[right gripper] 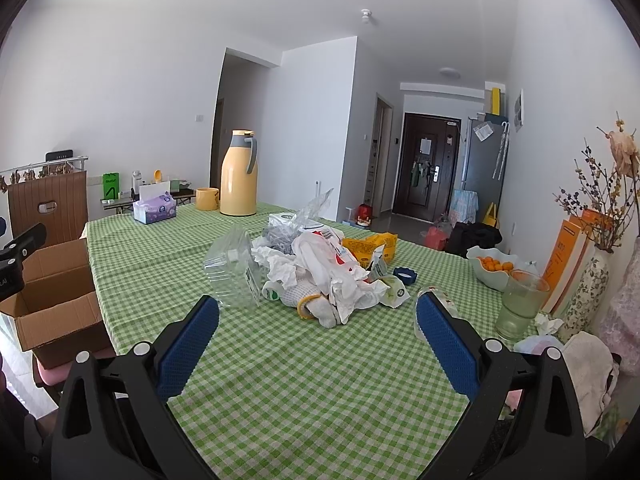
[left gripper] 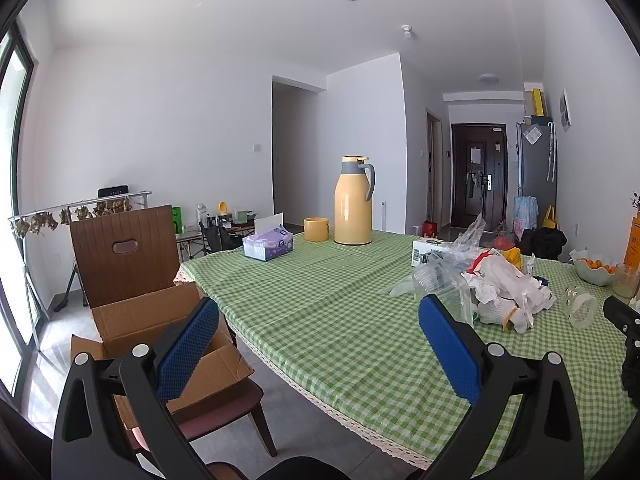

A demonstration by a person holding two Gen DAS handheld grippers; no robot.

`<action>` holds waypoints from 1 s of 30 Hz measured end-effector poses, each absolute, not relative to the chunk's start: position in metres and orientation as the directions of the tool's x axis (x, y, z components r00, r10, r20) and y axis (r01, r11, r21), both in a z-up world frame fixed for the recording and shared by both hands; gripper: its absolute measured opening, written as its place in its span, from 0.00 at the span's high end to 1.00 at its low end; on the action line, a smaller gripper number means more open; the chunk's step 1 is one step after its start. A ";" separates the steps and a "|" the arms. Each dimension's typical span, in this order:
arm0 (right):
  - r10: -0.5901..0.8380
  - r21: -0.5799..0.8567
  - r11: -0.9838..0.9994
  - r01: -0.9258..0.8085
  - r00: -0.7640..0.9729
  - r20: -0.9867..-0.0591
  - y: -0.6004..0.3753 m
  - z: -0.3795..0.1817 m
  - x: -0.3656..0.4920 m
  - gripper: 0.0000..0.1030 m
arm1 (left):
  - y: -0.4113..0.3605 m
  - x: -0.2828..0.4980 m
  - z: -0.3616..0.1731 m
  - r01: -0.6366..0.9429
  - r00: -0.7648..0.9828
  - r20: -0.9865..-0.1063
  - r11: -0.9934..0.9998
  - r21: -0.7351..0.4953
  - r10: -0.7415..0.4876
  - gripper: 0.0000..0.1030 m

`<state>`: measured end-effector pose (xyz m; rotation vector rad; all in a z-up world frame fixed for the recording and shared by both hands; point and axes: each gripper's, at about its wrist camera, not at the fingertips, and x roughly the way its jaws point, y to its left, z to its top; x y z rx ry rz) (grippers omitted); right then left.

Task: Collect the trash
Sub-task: 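Grasp the clear plastic clamshell with the left tool while the right tool grasps the clear bottle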

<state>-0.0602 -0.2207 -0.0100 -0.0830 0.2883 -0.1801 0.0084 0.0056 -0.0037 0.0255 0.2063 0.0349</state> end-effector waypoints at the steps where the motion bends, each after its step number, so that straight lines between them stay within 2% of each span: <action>1: -0.189 -0.108 0.980 0.165 0.942 -0.275 -0.221 -0.010 -0.060 0.08 | 0.005 0.008 -0.004 -0.032 0.978 -0.205 0.999 0.031 0.038 0.06; 11: -0.202 -0.100 0.979 0.180 0.933 -0.298 -0.228 -0.016 -0.048 0.08 | 0.000 0.027 -0.012 -0.010 0.969 -0.245 0.999 0.034 0.019 0.06; 15: -0.226 -0.078 0.974 0.212 0.919 -0.324 -0.242 -0.023 -0.038 0.08 | -0.014 0.047 -0.020 0.068 0.955 -0.293 0.997 0.043 -0.052 0.06; 23: -0.297 -0.032 0.950 0.310 0.871 -0.391 -0.290 -0.032 -0.014 0.08 | -0.073 0.130 -0.039 0.290 0.853 -0.448 0.957 -0.018 -0.267 0.06; 27: -0.315 0.002 0.938 0.348 0.851 -0.420 -0.315 -0.033 -0.003 0.08 | -0.110 0.183 -0.046 0.303 0.830 -0.483 0.953 -0.028 -0.278 0.06; 30: -0.330 0.044 0.923 0.383 0.842 -0.427 -0.337 -0.032 0.006 0.08 | -0.123 0.223 -0.051 0.282 0.815 -0.494 0.952 -0.118 -0.303 0.07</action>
